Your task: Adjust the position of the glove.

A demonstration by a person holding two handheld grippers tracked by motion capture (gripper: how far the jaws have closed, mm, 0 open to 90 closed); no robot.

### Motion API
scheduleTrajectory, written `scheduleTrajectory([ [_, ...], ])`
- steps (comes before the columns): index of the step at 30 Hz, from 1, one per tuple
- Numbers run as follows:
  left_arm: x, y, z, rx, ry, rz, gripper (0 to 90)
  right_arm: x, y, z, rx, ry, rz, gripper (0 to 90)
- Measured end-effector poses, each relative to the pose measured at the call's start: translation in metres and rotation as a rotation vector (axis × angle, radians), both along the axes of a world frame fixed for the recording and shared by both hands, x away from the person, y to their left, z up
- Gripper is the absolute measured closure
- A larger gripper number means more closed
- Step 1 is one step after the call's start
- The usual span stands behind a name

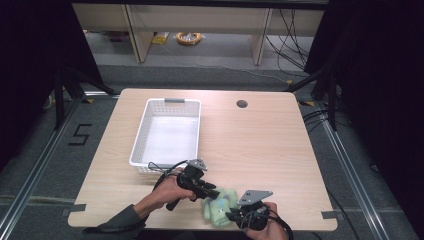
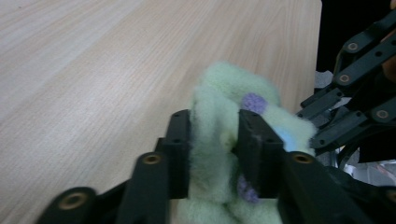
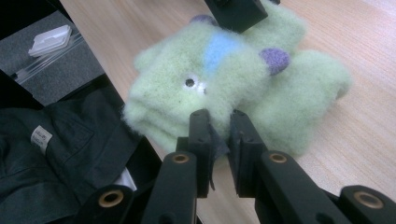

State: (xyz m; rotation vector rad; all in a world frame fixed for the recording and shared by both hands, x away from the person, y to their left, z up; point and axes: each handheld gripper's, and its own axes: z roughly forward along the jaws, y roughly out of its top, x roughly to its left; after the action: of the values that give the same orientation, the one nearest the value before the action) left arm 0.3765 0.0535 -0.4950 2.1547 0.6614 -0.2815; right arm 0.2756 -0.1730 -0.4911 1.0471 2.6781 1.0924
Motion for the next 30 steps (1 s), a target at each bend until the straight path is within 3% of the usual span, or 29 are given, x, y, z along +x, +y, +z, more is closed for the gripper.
scheduleTrajectory([
  [2,-0.001,0.0,0.001,-0.003,-0.001,-0.005,77.8,0.0,0.0,0.0,-0.001,-0.01,0.005,81.7],
  [4,-0.005,0.0,0.006,0.009,-0.042,0.004,84.6,0.0,-0.002,0.002,0.016,0.0,0.005,82.2],
  [8,-0.008,0.006,0.012,-0.004,-0.058,0.02,84.8,-0.001,-0.007,0.01,0.039,-0.003,0.008,82.8],
  [15,-0.017,0.017,0.019,-0.056,-0.038,0.057,84.8,0.003,-0.016,0.025,0.047,-0.063,0.028,83.2],
  [18,-0.026,0.023,0.029,-0.101,-0.046,0.092,84.8,0.01,-0.02,0.036,0.024,-0.108,0.048,83.3],
  [21,-0.031,0.026,0.031,-0.11,-0.056,0.108,84.8,0.019,-0.019,0.045,-0.001,-0.131,0.092,83.3],
  [23,-0.036,0.027,0.028,-0.125,-0.046,0.132,84.8,0.027,-0.016,0.048,-0.04,-0.14,0.142,83.2],
  [26,-0.043,0.027,0.018,-0.117,-0.025,0.154,84.5,0.037,-0.013,0.051,-0.07,-0.151,0.168,83.2],
  [28,-0.047,0.027,0.006,-0.099,-0.005,0.173,84.2,0.049,-0.007,0.048,-0.104,-0.149,0.23,83.1],
  [30,-0.049,0.026,0.001,-0.1,0.005,0.185,84.0,0.053,-0.004,0.043,-0.129,-0.139,0.228,83.1],
])
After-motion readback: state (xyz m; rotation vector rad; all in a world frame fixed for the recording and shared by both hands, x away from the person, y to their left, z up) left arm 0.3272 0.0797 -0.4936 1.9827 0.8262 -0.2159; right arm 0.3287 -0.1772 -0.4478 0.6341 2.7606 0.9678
